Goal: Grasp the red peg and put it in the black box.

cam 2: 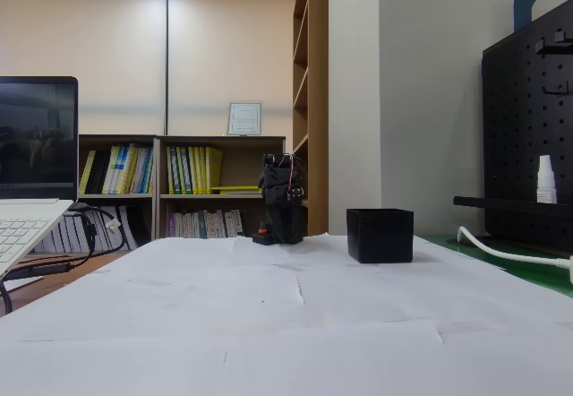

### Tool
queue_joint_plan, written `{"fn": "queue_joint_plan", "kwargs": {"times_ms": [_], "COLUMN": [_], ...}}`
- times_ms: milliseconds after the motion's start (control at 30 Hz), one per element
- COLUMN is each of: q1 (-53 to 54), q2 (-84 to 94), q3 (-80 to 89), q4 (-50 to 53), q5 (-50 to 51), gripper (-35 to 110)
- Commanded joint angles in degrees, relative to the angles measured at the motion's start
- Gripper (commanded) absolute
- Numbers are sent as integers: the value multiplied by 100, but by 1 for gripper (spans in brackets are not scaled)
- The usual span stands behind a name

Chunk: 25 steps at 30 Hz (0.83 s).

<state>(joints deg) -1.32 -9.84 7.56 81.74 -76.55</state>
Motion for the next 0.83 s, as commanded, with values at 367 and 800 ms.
{"fn": "queue_joint_plan", "kwargs": {"times_ms": [367,800], "q1": [88,88], "q2": [-79,-79], "q3": [-158,-158], "q4": [281,281], "q5": [-70,-70], "gripper": [0,0]}}
